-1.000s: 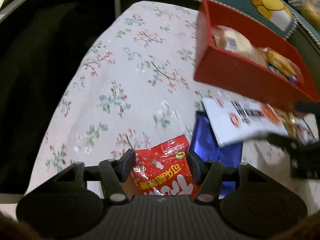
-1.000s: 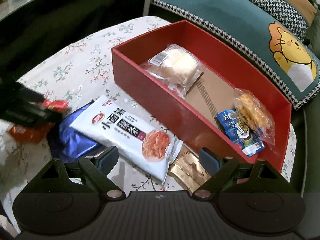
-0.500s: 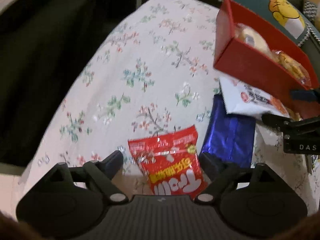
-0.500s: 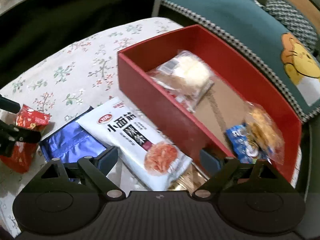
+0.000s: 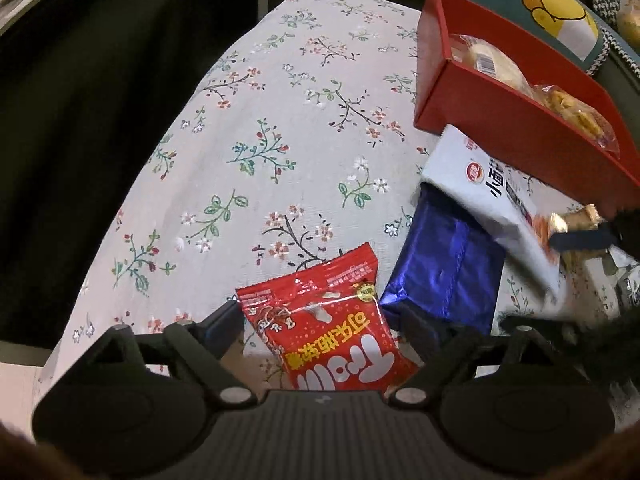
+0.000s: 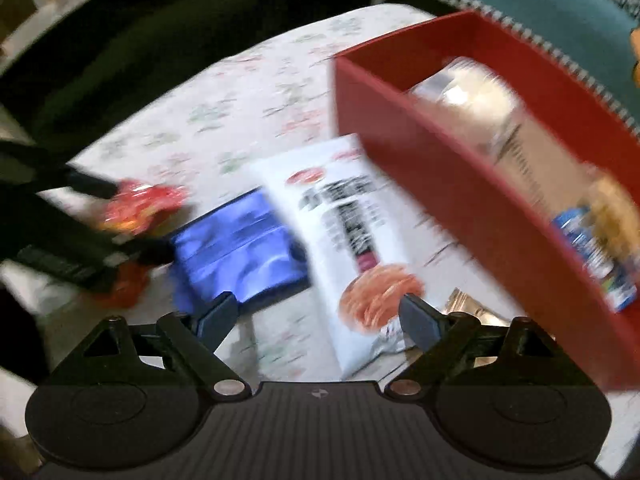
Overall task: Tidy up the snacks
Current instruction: 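Grasp the red Trolli bag with the left gripper while the right grasps the white spicy-strip bag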
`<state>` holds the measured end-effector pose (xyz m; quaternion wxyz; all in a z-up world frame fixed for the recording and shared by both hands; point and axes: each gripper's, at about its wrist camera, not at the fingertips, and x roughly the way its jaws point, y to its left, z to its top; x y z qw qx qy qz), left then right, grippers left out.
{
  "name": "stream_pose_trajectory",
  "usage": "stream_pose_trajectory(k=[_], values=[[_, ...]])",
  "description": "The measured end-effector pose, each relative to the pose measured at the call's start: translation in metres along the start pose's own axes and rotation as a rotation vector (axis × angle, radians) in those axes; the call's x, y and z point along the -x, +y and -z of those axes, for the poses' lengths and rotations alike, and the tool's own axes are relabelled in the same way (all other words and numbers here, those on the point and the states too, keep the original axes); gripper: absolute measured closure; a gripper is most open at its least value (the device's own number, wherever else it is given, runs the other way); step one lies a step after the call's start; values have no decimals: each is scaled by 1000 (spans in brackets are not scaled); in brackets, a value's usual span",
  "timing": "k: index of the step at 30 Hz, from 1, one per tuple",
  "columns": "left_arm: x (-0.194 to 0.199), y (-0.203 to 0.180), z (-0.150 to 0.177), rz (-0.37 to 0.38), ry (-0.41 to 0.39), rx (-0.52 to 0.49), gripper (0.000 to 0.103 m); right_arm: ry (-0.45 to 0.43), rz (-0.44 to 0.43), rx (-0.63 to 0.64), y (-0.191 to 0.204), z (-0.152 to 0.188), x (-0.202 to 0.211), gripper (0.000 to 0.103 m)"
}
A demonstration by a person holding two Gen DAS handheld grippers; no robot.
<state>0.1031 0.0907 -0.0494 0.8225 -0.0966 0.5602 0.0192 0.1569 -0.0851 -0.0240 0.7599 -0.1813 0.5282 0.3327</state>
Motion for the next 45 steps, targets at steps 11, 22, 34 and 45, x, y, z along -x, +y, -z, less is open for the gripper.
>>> stream_pose_trajectory(k=[11,22,34,45], values=[[-3,-10,-1,-51,-13,-6,0,-26,175,-63,-9,-36,-2,12],[0,-14,2,-99,-43,-33,0,38,59,-136,-12,-33,-15,41],[5,-21,7,-135,-61,-79,0,58,154,-58,11,0,2,51],[1,-21,14,-198,-89,-79,0,34,187,-96,-8,2,-18,24]])
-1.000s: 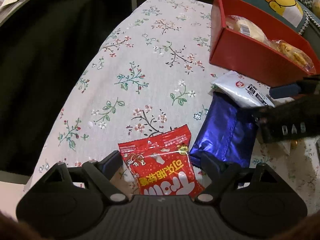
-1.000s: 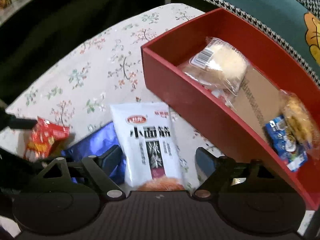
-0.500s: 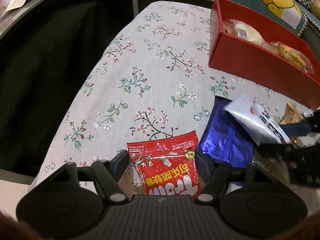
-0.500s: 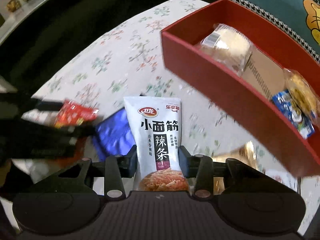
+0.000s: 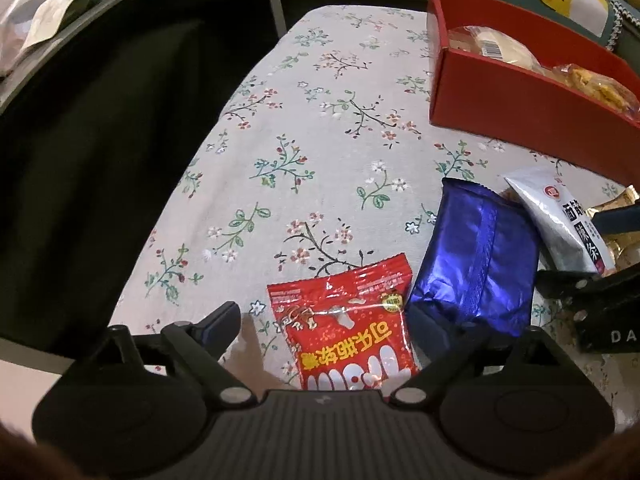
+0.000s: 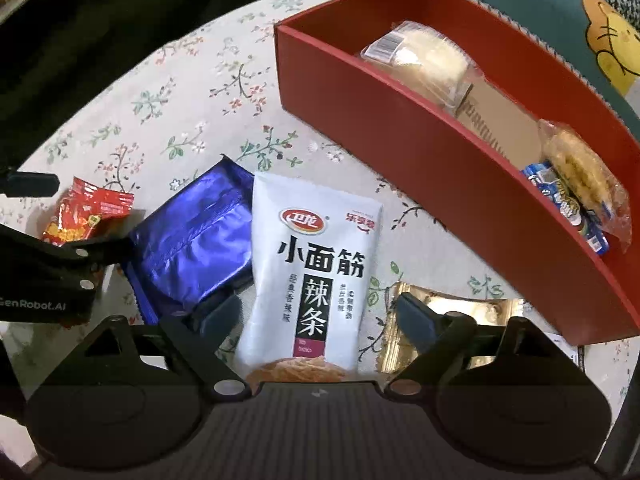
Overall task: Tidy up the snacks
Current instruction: 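Grasp the red Trolli bag with the left gripper while the right grasps the white spicy-strip bag, then carry the Trolli bag and spicy-strip bag with both grippers over the red box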
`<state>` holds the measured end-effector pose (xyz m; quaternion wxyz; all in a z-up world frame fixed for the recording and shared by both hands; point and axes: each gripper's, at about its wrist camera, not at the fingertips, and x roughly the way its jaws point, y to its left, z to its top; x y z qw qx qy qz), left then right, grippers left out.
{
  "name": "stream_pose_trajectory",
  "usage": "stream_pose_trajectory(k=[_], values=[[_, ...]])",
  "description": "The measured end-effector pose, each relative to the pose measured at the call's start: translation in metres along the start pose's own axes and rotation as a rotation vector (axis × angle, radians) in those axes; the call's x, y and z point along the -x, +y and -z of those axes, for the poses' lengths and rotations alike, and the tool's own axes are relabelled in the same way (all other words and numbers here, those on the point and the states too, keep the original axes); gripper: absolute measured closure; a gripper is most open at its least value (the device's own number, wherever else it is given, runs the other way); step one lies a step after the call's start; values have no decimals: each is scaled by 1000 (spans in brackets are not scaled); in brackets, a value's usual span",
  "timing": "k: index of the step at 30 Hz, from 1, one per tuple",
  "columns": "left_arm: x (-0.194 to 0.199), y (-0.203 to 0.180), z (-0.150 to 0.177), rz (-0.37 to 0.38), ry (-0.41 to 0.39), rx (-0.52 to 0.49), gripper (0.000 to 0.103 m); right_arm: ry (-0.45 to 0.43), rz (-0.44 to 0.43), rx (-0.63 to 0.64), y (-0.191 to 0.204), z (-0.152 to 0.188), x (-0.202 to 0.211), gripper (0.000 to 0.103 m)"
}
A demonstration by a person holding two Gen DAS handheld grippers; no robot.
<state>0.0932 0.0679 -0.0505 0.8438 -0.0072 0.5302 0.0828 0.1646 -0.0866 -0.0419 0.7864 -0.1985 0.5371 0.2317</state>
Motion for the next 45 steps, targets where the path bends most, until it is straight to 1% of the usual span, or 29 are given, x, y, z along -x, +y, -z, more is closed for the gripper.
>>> stream_pose_trajectory(k=[1,2,3,5,8,11,13,19,22,27,32,37,45], values=[[2,-1,1,10,-7,1,0,-4,-8,9,1,1,3,31],[5,-1,2,25,-9,5,0,-5,-21,11,4,2,7,43],[7,-2,3,32,-10,10,0,-7,0,23,7,3,10,49],[9,-3,5,21,-11,15,0,-9,18,49,13,6,14,53],[13,0,7,37,-15,40,4,-19,69,103,26,12,21,57],[18,-2,8,24,-33,32,5,-43,100,120,33,15,29,58],[22,-7,8,14,-48,12,5,-66,150,144,37,18,37,58],[30,-19,7,-2,-78,-22,6,-94,209,119,36,20,50,58],[34,-25,5,-16,-97,-40,6,-94,217,106,33,22,52,58],[36,-33,1,-14,-117,-53,6,-98,225,89,28,27,54,58],[46,-41,-9,-6,-160,-63,6,-127,220,60,20,25,63,58],[51,-48,-21,9,-183,-60,6,-156,214,28,11,22,72,58],[58,-67,-41,30,-227,-84,6,-192,220,-38,-10,19,83,58]])
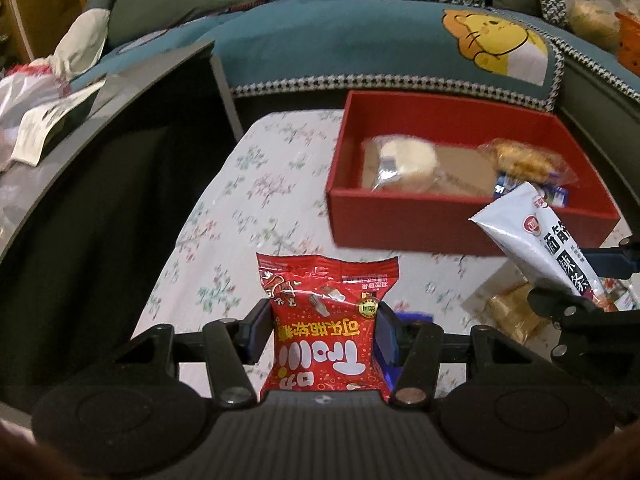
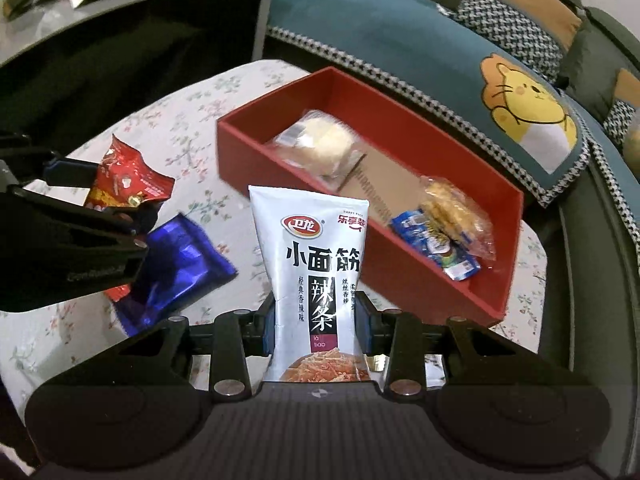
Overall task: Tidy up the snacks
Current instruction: 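Carry the Trolli bag and spicy-strip bag with both grippers over the red box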
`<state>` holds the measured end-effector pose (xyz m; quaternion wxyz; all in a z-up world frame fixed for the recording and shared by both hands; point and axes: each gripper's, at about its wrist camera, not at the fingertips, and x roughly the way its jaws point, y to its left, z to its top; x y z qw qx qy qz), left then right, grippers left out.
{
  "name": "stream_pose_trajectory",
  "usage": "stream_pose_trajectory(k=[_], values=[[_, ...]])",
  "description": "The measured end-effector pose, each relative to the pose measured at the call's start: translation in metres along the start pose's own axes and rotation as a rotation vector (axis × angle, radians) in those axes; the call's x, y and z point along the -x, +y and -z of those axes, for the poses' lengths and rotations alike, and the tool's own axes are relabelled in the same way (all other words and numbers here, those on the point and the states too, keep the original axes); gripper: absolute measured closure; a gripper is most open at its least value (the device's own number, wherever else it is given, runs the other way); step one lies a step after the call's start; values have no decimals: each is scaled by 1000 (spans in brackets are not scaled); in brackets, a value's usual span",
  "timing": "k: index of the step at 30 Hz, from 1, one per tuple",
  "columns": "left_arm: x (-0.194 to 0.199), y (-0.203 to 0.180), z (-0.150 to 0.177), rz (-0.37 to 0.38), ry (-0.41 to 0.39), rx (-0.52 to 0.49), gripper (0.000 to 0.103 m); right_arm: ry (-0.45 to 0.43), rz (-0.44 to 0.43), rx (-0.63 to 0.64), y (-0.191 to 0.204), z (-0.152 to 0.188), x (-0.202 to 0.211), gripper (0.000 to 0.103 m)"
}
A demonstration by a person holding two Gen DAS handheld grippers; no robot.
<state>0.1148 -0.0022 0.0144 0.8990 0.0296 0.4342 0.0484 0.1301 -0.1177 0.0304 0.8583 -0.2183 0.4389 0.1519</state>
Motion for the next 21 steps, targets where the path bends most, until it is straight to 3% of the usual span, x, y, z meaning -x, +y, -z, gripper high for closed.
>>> stream_pose_trajectory(k=[21], values=[[-17,-46,-74,51,-85,-30,6,-91,70,-164,-70,-28,-1,58]])
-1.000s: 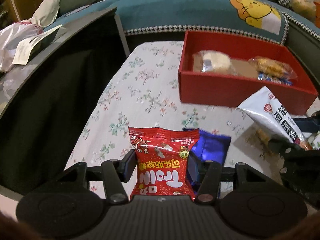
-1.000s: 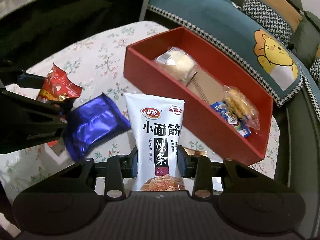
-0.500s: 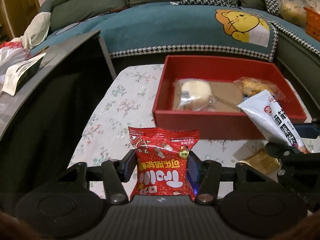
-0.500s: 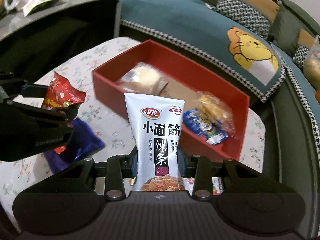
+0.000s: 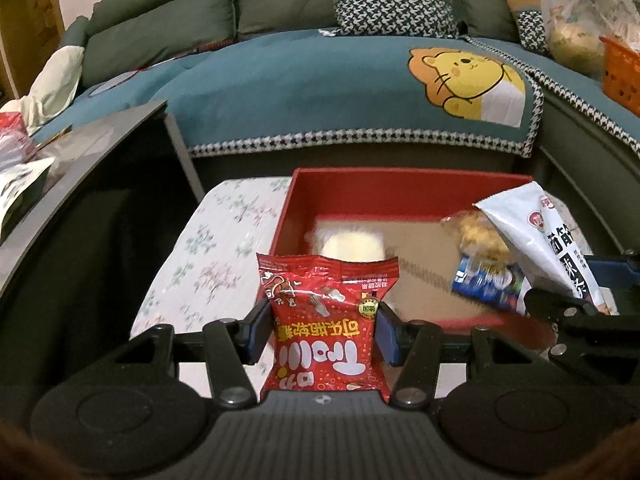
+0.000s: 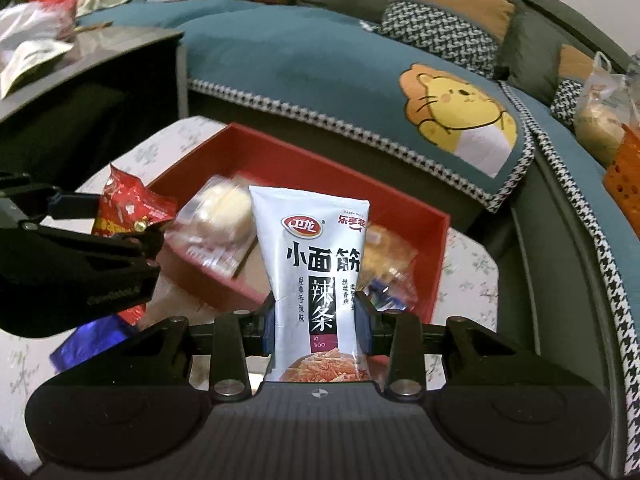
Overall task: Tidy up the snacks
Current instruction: 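Carry the Trolli bag and spicy-strip bag with both grippers over the red box, then lower and release the Trolli bag with the left gripper while the right releases the spicy-strip bag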
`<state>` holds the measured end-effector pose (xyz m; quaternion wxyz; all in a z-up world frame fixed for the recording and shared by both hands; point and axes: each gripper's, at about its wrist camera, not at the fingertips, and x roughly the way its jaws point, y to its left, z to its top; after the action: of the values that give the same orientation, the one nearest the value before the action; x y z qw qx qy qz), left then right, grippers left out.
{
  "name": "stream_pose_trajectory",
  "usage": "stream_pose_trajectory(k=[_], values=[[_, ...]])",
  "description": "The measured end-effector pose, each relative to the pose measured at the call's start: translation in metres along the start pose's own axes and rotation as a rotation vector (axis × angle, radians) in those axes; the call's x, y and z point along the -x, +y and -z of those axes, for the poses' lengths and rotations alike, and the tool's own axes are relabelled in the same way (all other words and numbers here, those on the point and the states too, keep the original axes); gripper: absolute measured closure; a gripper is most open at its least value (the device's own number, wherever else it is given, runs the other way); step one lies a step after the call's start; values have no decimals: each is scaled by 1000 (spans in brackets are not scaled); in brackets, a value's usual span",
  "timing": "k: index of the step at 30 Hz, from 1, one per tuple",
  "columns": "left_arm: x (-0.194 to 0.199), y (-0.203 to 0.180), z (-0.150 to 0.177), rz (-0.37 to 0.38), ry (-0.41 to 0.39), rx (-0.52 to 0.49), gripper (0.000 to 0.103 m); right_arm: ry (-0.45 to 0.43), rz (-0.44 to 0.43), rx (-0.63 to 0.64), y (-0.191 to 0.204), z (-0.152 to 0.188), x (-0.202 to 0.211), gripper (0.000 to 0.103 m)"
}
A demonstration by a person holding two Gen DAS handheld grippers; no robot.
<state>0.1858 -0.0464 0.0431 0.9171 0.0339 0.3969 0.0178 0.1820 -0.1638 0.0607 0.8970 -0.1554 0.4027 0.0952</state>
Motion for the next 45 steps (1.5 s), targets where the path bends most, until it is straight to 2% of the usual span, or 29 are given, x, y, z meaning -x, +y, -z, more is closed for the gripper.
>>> stream_pose_trajectory(k=[8,23,36,45], values=[[-19,-14,-22,6,-10,-17,6,-13,20,-43,-23,-16,-18,58],[-63,-31,-46,-10,8,-28,6,11,51,-63,-41,-30,-59,58],[-94,-42,-53,-37,30,-45,7,23,36,-98,-49,-33,-93,58],[-101,-47,-55,-37,35,-56,7,33,29,-101,-52,-31,-102,56]])
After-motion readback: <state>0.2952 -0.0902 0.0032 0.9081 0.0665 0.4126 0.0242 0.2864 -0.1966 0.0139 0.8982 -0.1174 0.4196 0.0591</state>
